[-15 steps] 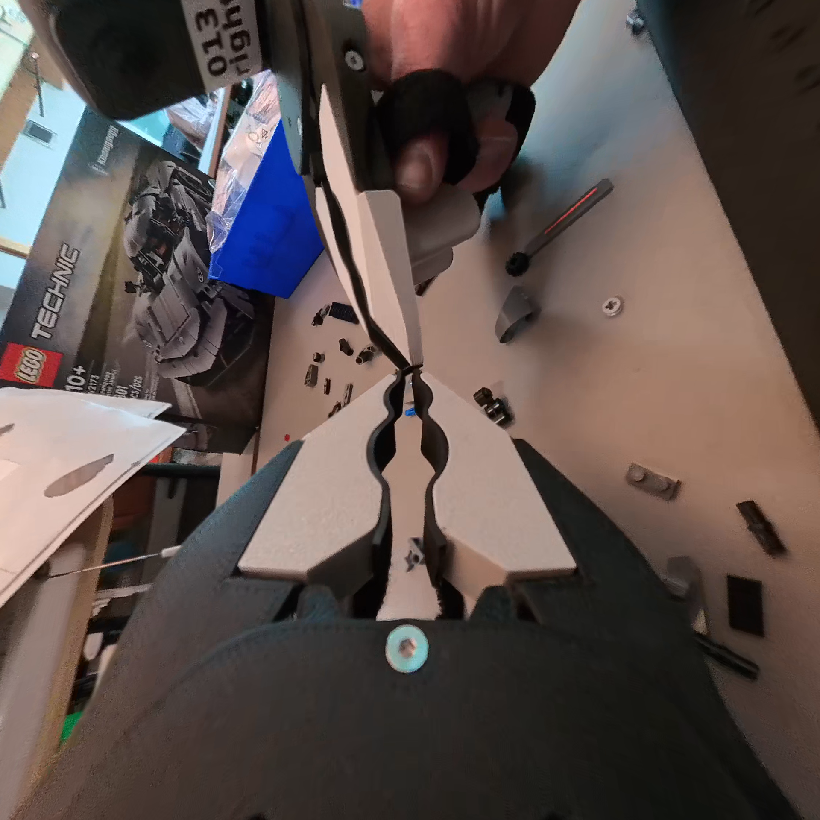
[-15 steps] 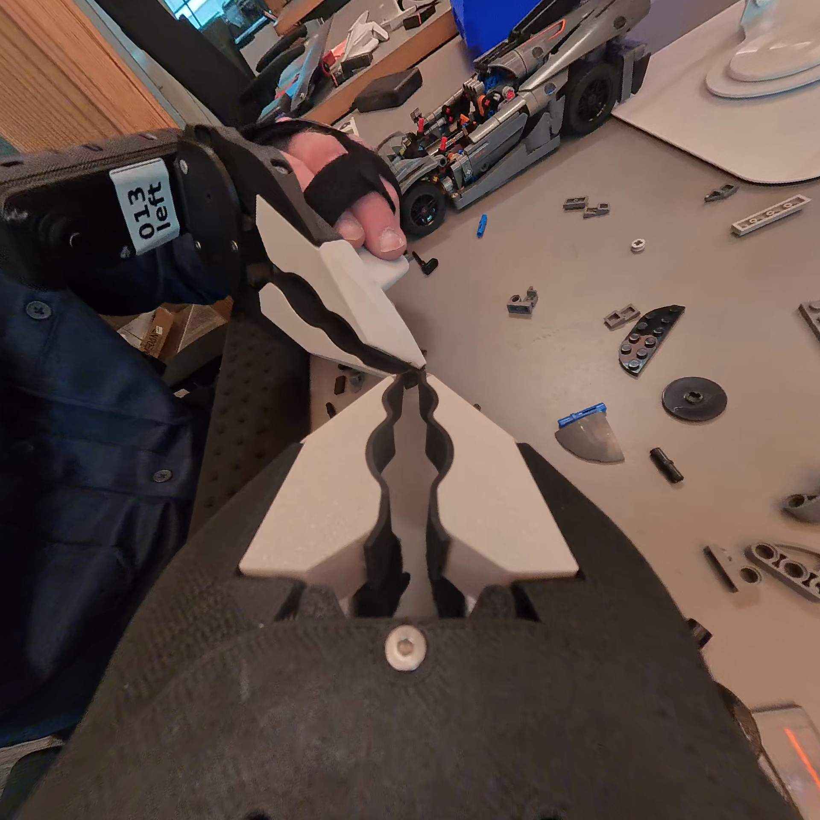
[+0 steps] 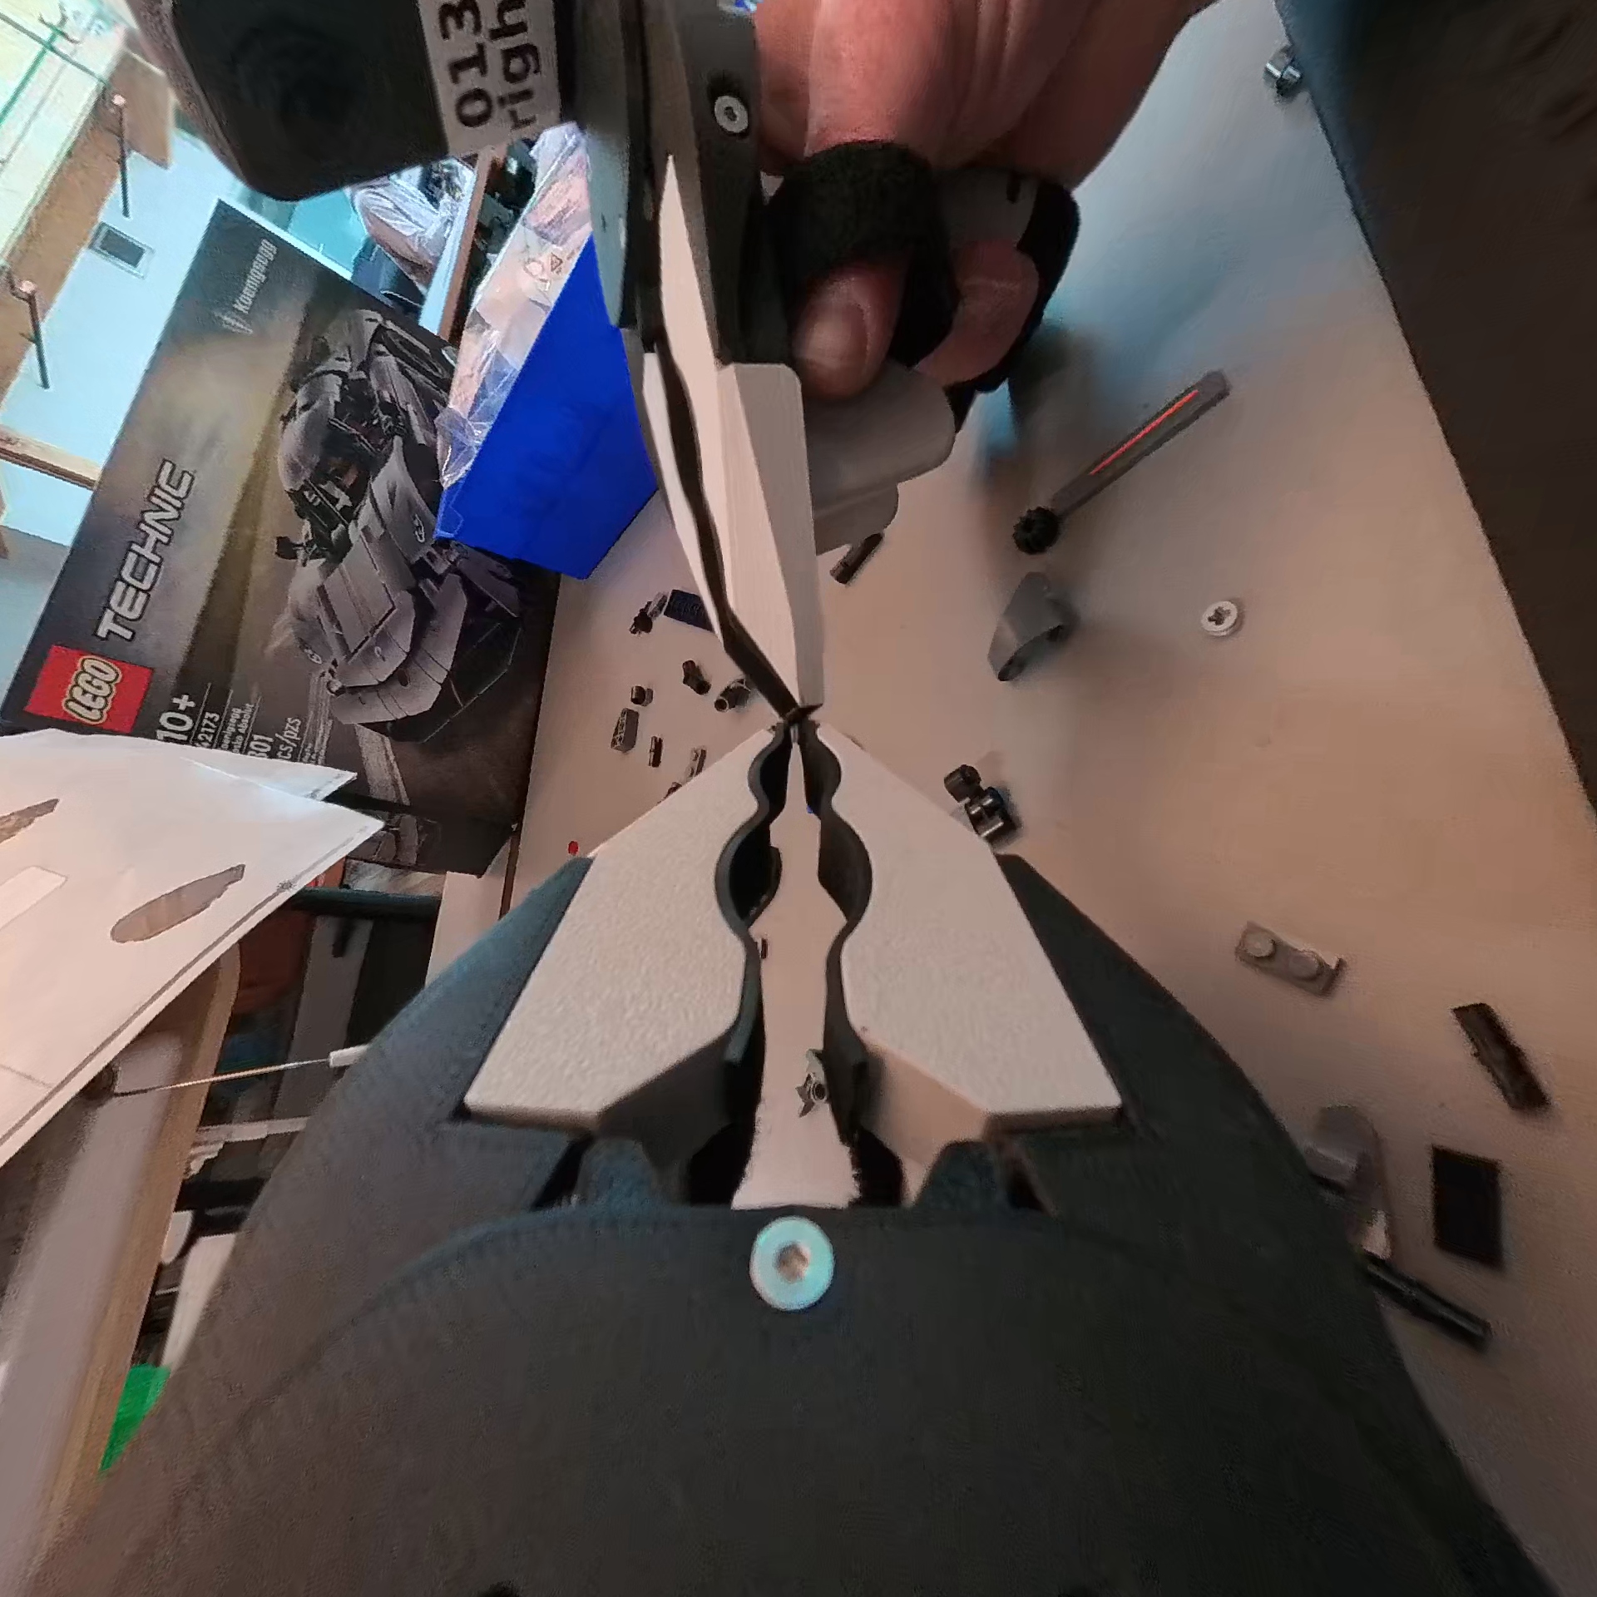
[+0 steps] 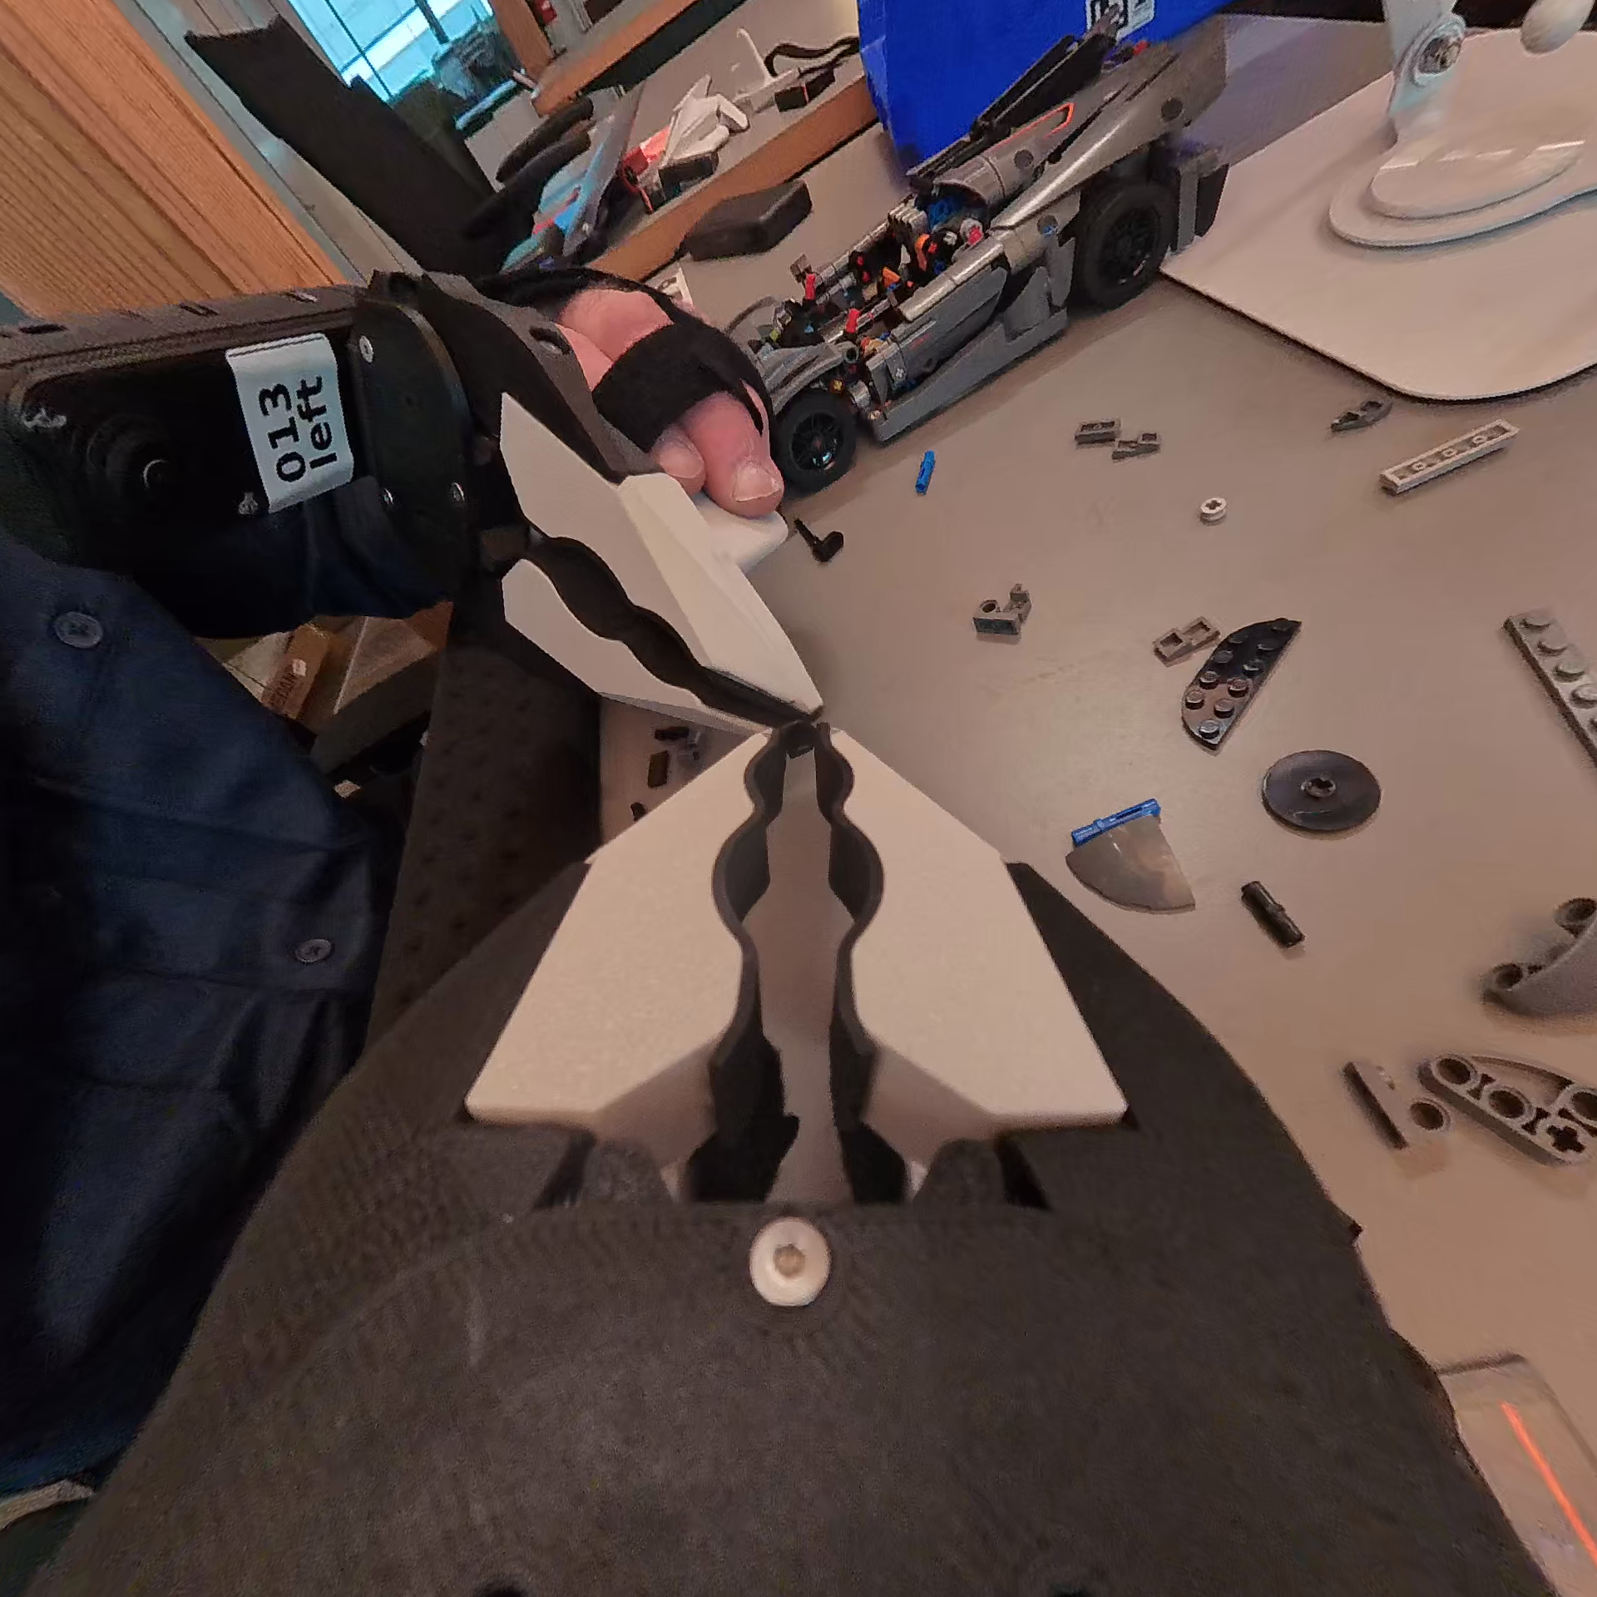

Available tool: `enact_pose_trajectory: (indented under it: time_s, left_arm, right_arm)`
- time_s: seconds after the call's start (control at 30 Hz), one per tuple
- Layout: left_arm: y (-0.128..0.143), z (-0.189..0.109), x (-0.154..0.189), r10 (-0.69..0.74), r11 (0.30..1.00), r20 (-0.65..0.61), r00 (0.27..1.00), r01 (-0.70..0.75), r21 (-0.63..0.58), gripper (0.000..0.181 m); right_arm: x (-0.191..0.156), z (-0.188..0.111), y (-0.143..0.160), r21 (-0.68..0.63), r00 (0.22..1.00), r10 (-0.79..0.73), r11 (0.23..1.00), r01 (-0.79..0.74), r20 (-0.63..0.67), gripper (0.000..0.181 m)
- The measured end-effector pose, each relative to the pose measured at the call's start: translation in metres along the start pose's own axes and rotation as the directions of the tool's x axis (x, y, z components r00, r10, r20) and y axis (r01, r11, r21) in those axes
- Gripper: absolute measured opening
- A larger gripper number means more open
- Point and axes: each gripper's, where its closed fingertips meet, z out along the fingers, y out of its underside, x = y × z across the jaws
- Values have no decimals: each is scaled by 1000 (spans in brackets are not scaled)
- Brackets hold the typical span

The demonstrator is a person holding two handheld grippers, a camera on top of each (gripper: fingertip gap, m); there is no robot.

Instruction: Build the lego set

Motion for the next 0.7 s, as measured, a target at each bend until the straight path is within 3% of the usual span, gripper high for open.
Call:
enact_pose_trajectory:
  time_s: [0.47,0.7]
  left_arm:
    - [-6,-1,-6,16,1000,63,998,-16,-2,8]
    - [-6,-1,-7,53,999,83,995,-51,-18,3]
  right_arm:
    - [-2,-3,-11,75,999,32,997,-34,34,4]
    - [-3,-2,-10,67,999,37,997,-39,37,4]
